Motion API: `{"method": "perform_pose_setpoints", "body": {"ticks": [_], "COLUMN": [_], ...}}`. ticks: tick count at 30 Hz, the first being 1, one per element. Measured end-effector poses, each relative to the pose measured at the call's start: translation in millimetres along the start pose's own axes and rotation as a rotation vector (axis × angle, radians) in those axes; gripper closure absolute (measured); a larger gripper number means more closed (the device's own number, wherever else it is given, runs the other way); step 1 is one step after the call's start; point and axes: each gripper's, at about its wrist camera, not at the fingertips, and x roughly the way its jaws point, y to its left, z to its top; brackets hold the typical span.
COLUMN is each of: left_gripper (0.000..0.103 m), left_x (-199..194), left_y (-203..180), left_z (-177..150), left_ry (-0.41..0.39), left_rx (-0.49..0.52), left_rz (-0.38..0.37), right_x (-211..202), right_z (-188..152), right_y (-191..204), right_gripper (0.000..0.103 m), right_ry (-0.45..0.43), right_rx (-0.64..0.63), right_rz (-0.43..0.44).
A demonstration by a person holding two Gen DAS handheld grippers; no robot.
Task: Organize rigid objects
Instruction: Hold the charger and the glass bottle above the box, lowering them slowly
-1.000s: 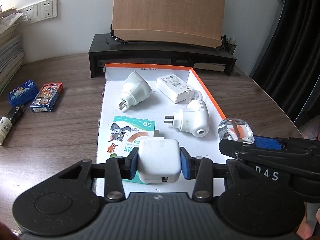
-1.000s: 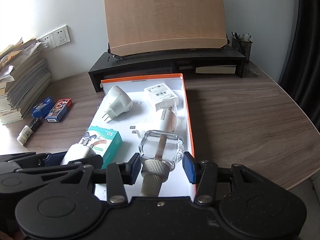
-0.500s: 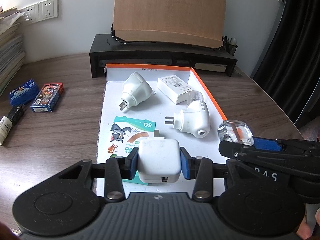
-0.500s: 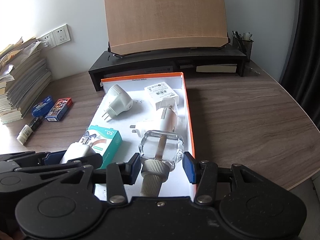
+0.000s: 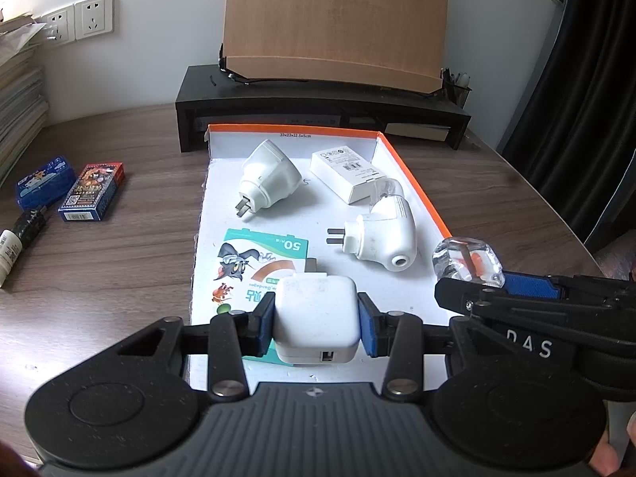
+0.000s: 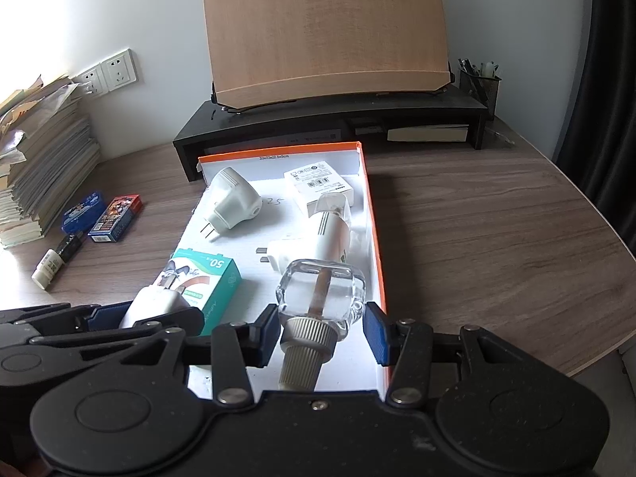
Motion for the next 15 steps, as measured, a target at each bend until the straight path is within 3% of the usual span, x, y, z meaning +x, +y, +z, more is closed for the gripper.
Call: {"method": "perform_pose_setpoints", "body": {"ticks": [15], "left_gripper": [0.061], "left_x": [-0.3], "left_y": [1.9], "left_z": [1.2], "left_ry": [-0.002], "left_rx": [-0.004], "left_rz": [0.001], "right_x": [0.2], "right_z": [0.9], "right_y": [1.8], "right_gripper": [0.047], "right_ry": [0.002], "right_rx": [-0.003], "right_rz": [0.002]}}
